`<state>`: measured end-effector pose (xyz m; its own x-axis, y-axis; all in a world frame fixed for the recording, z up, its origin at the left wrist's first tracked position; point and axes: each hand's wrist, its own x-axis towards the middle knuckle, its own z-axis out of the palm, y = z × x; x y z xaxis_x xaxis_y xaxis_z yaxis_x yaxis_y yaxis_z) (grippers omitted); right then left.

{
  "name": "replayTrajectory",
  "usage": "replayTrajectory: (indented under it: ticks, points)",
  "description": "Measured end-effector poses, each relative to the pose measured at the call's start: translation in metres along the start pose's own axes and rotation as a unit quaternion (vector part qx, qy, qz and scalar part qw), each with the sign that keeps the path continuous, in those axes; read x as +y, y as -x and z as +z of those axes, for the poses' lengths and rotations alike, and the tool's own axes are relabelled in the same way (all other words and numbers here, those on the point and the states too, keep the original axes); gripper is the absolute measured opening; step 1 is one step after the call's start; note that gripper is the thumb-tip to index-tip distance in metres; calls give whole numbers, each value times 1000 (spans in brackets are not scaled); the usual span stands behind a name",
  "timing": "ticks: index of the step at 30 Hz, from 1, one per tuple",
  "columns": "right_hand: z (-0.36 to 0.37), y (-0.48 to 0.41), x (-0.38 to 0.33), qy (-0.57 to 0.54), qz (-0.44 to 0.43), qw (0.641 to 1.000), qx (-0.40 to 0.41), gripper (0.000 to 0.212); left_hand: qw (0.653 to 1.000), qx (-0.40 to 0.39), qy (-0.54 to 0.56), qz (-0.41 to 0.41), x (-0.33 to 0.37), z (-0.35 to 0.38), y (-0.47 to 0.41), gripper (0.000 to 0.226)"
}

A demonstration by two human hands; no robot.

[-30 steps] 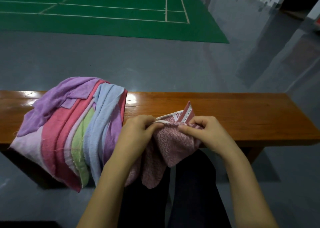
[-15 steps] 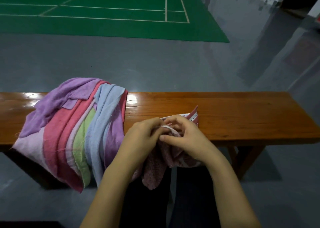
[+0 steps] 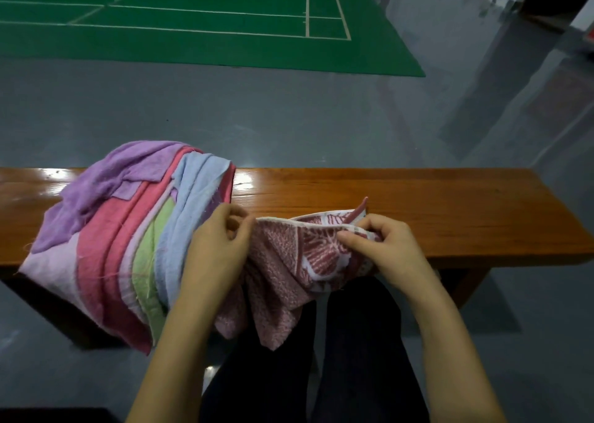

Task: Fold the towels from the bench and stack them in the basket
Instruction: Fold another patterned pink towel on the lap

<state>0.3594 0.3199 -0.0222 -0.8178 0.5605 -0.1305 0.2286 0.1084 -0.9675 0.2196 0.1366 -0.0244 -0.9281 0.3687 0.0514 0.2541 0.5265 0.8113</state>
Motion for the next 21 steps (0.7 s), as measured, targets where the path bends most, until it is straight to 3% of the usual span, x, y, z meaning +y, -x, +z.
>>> replayTrajectory:
  ticks: [3, 8, 11, 14, 18, 21]
  points:
    - [24, 1, -3, -139, 9, 989, 55, 13, 987, -23, 150, -59, 14, 10, 5, 32]
    - [61, 3, -14, -232, 31, 971, 45, 3, 895, -47, 426, -124, 45, 30, 26, 27]
    - [64, 4, -19, -289, 41, 956, 13, 29, 861, -83, 489, -109, 45, 41, 32, 22]
    - [55, 4, -19, -336, 48, 940, 11, 38, 859, -89, 499, -74, 39, 39, 28, 35]
    - [57, 6, -19, -389, 54, 919, 30, 21, 921, -69, 384, 11, 33, 34, 28, 37]
    - [59, 7, -21, -401, 59, 913, 34, 15, 937, -48, 346, 16, 31, 33, 27, 33]
